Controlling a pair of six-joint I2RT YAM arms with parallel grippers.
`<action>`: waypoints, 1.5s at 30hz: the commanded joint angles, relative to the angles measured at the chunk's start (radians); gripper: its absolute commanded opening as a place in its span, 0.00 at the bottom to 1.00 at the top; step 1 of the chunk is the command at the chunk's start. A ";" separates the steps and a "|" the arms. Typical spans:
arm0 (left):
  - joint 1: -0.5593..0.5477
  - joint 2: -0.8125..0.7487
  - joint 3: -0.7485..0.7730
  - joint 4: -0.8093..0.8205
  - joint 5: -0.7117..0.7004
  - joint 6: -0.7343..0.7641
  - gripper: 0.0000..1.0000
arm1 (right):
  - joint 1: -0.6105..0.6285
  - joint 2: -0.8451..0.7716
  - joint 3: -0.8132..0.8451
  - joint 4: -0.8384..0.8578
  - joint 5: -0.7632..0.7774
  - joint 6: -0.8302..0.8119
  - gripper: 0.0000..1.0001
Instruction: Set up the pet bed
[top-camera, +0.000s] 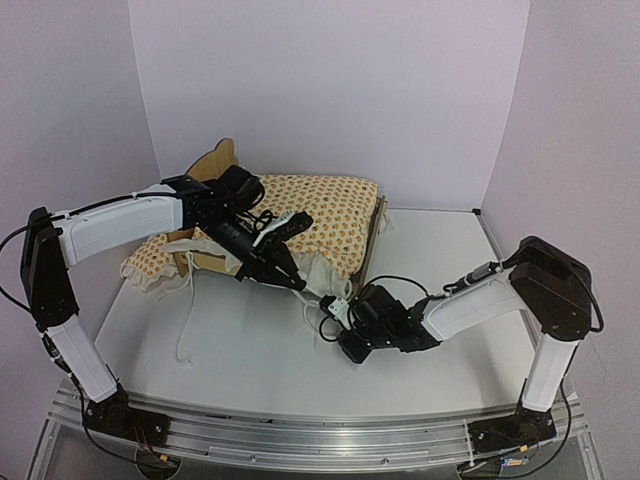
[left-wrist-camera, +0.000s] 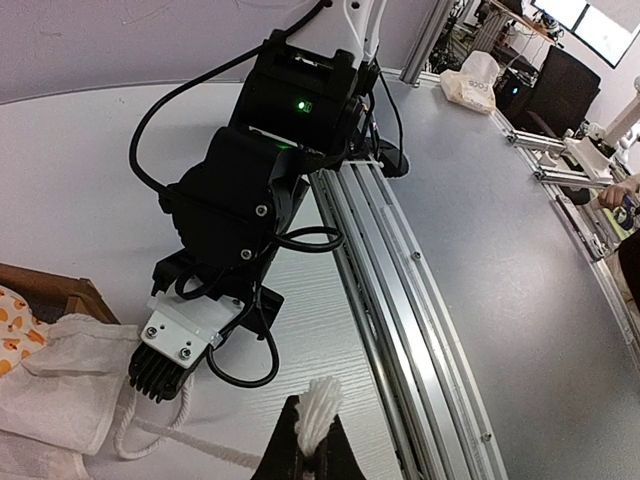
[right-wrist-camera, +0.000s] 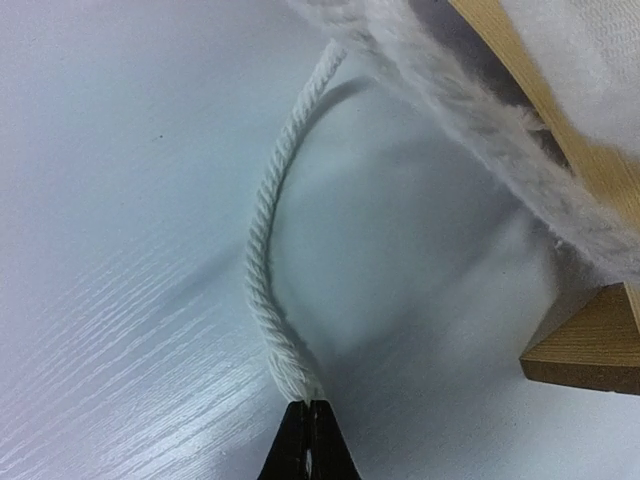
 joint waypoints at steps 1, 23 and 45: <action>0.005 -0.027 -0.067 0.049 -0.017 0.032 0.00 | 0.023 -0.087 0.019 -0.158 -0.108 0.028 0.00; -0.137 0.076 -0.376 0.388 -0.022 0.143 0.08 | 0.096 -0.473 -0.150 -0.244 -0.221 0.497 0.00; -0.192 0.278 -0.299 0.884 -0.663 -0.355 0.47 | 0.049 -0.571 -0.196 -0.225 0.079 0.710 0.00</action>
